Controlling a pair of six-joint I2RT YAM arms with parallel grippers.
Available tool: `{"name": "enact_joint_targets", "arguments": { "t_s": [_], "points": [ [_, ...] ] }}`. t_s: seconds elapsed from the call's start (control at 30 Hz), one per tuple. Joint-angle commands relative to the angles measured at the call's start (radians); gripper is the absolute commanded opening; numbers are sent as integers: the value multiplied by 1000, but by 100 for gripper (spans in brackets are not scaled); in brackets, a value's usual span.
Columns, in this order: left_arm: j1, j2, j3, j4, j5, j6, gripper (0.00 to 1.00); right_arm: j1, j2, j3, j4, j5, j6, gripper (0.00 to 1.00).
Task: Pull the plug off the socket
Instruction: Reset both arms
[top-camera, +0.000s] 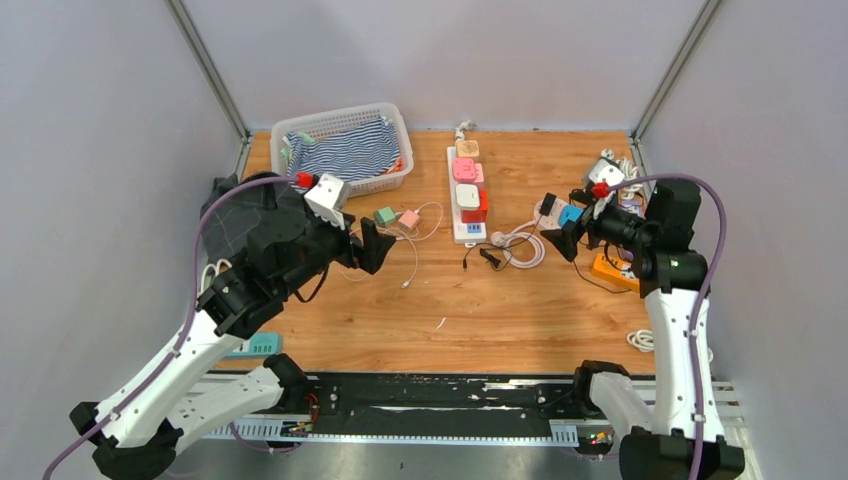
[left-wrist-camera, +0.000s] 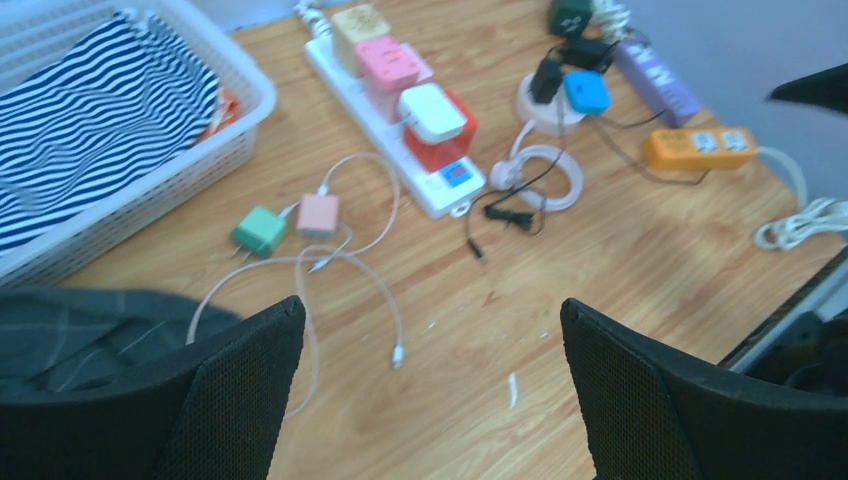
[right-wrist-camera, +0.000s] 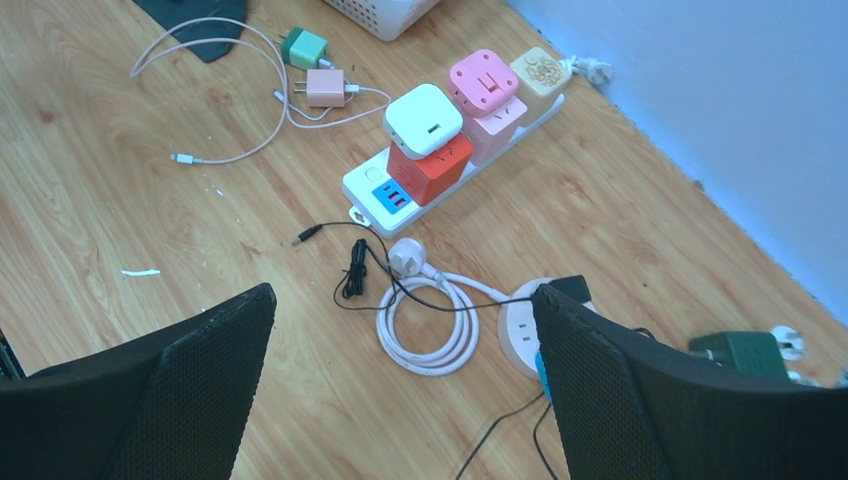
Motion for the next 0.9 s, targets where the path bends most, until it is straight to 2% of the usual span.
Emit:
{"name": "enact_joint_targets", "arguments": {
  "t_s": [0.0,0.13,0.3,0.4,0.67,0.87],
  "points": [
    [6,-55,38,-216,-116,140,100,-47,-84,21,-114,-5,-32,100],
    [6,-92,37,-222,-212,176,100,-110,-91,67,-202,-82,7,100],
    [6,-123,12,-211,-183,168,100,-175,-118,99,-236,-114,48,100],
    [6,-165,-55,-137,-185,171,100,-194,-118,124,-234,-88,121,100],
    [6,-179,-99,-106,-168,165,100,-230,-146,51,-218,-221,110,100],
    [11,-161,-129,-87,-171,170,100,-232,-168,8,-148,-186,234,100]
  ]
}}
